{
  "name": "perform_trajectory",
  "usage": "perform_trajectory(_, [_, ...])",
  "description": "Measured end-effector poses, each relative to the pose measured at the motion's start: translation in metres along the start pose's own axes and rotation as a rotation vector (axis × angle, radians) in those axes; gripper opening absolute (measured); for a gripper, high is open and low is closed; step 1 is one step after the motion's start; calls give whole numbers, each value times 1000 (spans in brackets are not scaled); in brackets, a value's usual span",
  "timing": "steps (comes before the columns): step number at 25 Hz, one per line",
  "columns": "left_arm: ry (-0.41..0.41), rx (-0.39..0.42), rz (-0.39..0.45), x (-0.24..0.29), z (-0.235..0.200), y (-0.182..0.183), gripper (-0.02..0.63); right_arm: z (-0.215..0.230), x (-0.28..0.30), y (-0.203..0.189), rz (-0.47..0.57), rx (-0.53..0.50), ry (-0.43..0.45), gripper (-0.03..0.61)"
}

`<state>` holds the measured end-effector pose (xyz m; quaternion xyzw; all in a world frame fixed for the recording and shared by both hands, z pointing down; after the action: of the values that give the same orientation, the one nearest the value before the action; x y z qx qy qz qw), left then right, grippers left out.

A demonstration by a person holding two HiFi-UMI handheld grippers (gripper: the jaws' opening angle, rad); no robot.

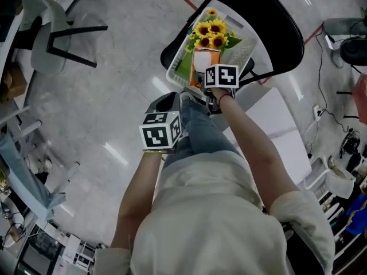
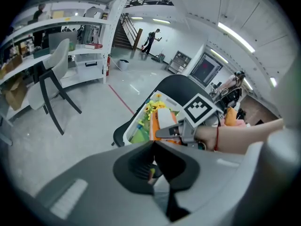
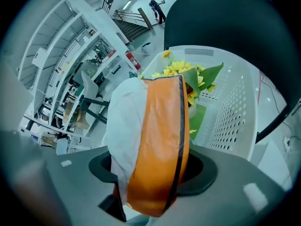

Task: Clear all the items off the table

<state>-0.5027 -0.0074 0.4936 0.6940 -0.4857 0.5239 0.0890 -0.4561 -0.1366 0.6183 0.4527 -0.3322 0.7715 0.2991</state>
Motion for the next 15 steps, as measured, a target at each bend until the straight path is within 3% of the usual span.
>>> perform_trajectory(6, [-1, 1, -11, 6, 0, 3, 9, -5, 11, 0, -2, 39, 25, 326])
perform_trajectory(9, [-2, -1, -6, 5, -1, 6, 9, -2, 10, 4, 34, 79, 16, 453])
perform_trajectory(15, [-6, 3, 5, 2, 2, 4, 9, -4, -3, 3, 71, 95, 35, 454])
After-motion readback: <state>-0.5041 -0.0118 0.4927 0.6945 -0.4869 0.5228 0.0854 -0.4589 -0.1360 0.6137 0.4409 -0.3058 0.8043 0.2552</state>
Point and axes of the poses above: the fingertips, and each gripper's own axes: x forward along the fingers, z to its right, y out of its top, the point moved 2 cm from there along -x, backward along the fingers, and after that the axes turned 11 degrees about -x, right-handed, at the moved point
